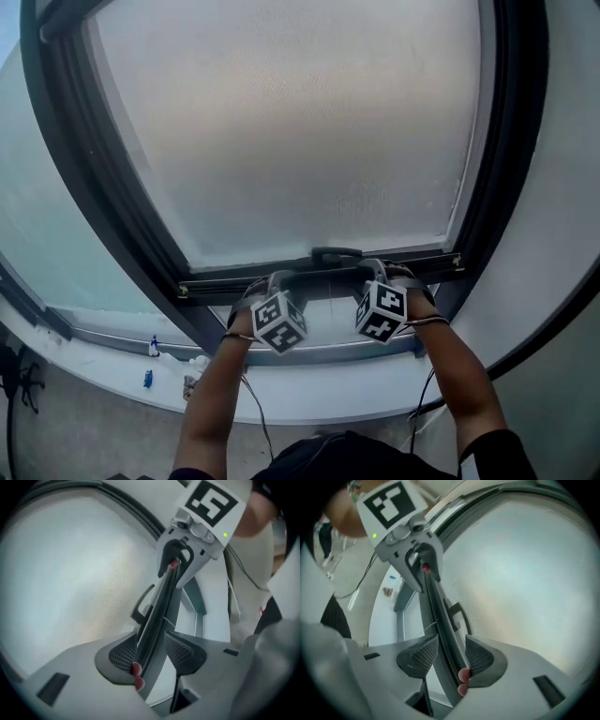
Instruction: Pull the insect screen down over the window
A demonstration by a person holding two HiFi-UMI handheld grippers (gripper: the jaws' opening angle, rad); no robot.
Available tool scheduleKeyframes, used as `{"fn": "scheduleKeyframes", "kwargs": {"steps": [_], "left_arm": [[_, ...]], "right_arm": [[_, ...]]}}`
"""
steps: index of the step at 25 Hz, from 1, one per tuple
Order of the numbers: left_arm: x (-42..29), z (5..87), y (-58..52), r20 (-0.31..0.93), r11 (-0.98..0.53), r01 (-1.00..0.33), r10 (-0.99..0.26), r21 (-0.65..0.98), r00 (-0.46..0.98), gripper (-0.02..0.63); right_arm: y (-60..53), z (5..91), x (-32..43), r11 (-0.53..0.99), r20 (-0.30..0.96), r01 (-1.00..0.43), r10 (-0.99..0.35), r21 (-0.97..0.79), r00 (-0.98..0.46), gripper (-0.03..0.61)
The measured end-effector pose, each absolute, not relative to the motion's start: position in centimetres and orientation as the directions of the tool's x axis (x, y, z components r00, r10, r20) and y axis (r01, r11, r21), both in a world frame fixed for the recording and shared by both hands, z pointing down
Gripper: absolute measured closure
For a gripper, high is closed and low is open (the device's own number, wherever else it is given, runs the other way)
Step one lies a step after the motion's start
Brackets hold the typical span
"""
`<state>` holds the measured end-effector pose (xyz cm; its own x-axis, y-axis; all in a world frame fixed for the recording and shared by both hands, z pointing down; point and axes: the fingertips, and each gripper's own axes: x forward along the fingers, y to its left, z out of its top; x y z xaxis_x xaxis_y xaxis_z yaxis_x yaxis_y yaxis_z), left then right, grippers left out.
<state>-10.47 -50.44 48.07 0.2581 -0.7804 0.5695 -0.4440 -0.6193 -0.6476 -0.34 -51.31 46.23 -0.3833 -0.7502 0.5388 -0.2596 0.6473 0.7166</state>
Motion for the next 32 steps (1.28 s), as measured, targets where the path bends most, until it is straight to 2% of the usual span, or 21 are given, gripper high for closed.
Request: {"fn": "scheduleKeyframes", "kwargs": {"steps": [3, 7, 11, 15, 18, 24, 28, 32], "left_arm": [[-9.8, 44.8, -48.7, 0.465, -0.574, -0.584, -0.815, -0.574, 0.344, 0.428], [-9.2, 41.4, -46.6, 0.274, -0.455, -0.722, -0.890, -0.522, 0.364, 0.432], [-9.4, 39.2, -44.0, 0.126, -0.344, -0.820, -0.938, -0.458, 0.323, 0.502], [-10.0, 38.5, -41.5, 0.066, -0.294, -0.879, -0.954, -0.377, 0.291, 0.581], [-10.0, 38.9, -39.9, 0.049, -0.288, -0.901, -0.956, -0.324, 0.288, 0.609], [-11.5, 40.5, -36.4, 0.028, -0.272, -0.941, -0.962, -0.202, 0.272, 0.611], [-13.6, 41.6, -32.8, 0.041, -0.268, -0.936, -0.963, -0.227, 0.266, 0.611], [-15.4, 42.4, -28.9, 0.059, -0.285, -0.940, -0.959, -0.185, 0.279, 0.611]], "right_arm": [[-49.5, 42.5, 0.0, 0.642, 0.423, -0.434, -0.755, 0.632, -0.500, 0.394], [-46.7, 38.6, 0.2, 0.627, 0.231, -0.600, -0.762, 0.497, -0.606, 0.394], [-44.2, 37.6, 0.5, 0.588, 0.107, -0.680, -0.785, 0.439, -0.610, 0.453], [-42.0, 37.5, 1.0, 0.549, 0.034, -0.739, -0.811, 0.391, -0.584, 0.525], [-40.6, 37.5, 1.7, 0.538, 0.005, -0.783, -0.825, 0.313, -0.565, 0.572], [-37.4, 40.2, 2.9, 0.521, 0.057, -0.830, -0.852, 0.197, -0.521, 0.574], [-33.3, 41.1, 1.2, 0.507, 0.061, -0.837, -0.860, 0.204, -0.506, 0.574], [-29.1, 41.9, -0.4, 0.506, 0.072, -0.847, -0.862, 0.164, -0.502, 0.574]]}}
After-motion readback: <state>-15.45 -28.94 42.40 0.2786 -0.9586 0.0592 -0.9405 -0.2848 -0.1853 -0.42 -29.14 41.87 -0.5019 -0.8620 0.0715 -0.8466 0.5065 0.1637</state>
